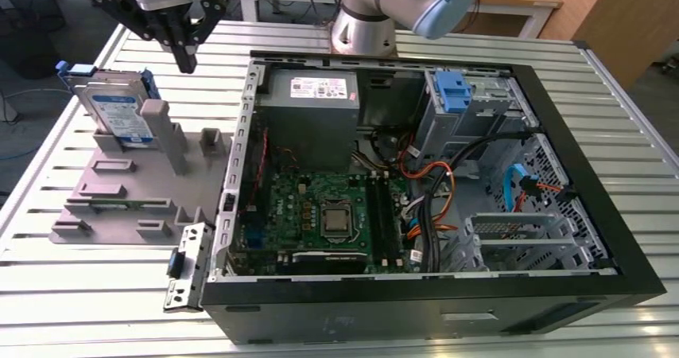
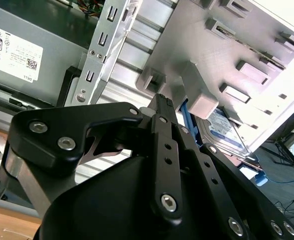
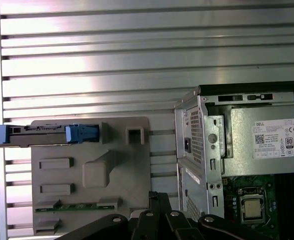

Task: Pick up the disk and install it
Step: 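Reach for the disk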

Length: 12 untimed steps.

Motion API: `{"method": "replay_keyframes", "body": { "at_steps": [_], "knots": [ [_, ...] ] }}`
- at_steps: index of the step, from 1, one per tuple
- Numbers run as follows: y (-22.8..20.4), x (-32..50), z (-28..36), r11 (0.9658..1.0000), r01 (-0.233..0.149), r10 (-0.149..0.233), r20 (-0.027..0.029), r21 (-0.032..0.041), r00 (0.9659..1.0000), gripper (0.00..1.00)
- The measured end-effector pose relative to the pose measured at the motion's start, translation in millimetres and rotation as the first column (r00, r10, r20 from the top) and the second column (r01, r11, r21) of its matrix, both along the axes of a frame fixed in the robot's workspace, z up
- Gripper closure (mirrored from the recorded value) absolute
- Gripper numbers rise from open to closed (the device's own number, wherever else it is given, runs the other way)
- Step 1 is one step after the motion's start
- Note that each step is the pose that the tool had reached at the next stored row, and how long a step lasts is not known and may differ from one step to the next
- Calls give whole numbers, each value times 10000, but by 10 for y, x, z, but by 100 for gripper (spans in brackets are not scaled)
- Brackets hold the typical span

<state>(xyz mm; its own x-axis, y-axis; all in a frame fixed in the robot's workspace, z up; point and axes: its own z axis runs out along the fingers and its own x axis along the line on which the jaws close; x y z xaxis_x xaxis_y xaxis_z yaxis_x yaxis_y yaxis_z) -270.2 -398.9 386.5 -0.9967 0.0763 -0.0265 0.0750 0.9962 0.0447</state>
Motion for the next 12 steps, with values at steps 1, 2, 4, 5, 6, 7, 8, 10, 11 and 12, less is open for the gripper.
{"method": "replay_keyframes", "body": {
  "at_steps": [1,2,4,5,6,7,8,10,11,12],
  "knots": [
    [0,0,0,10000,-1,1,0,-1,10000,89],
    [0,-3,0,10000,0,0,-1,-1,10000,89],
    [0,-4,0,10000,0,0,-1,-1,10000,89],
    [0,-5,0,10000,0,0,-1,-1,10000,89],
    [0,-5,0,10000,0,0,-1,-1,10000,89],
    [0,-5,1,10000,0,0,-1,-1,10000,89],
    [0,-6,1,10000,0,0,-1,0,10000,89],
    [0,-6,0,10000,0,0,-1,-1,10000,89],
    [0,-8,0,10000,1,-1,-1,-1,10000,89],
    [0,-13,0,10000,2,-2,-1,0,10000,89]
  ]
}}
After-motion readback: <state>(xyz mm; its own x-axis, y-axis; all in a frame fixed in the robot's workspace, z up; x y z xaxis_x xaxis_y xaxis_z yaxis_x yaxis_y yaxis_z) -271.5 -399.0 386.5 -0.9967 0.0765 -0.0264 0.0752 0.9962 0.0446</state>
